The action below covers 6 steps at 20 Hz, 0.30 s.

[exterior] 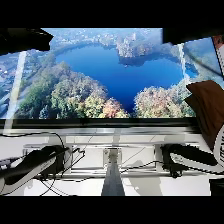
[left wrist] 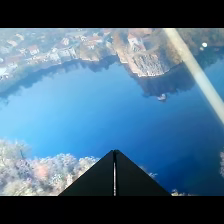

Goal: Fold the clothes and pants, and hang the long-sleeved shirts on hangers.

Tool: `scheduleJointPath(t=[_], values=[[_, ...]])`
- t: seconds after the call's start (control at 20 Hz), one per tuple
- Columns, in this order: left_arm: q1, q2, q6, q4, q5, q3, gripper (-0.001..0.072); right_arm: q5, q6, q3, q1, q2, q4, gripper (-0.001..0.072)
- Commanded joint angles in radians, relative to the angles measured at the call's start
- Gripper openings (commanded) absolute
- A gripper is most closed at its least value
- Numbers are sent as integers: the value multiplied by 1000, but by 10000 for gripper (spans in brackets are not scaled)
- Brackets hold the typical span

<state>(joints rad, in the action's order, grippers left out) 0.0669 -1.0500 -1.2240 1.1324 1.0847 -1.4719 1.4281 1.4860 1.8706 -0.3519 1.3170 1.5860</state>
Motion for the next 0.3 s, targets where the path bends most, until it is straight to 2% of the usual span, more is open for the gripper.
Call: scheduleJointPath(t=[0.0, 0.25], values=[[0, 1, 0, 0, 0, -1, 19, 1, -65, 0, -129, 0, 41, 12], [0, 1, 0, 0, 0, -1, 20, 0, -64, 0, -126, 0, 31, 12]])
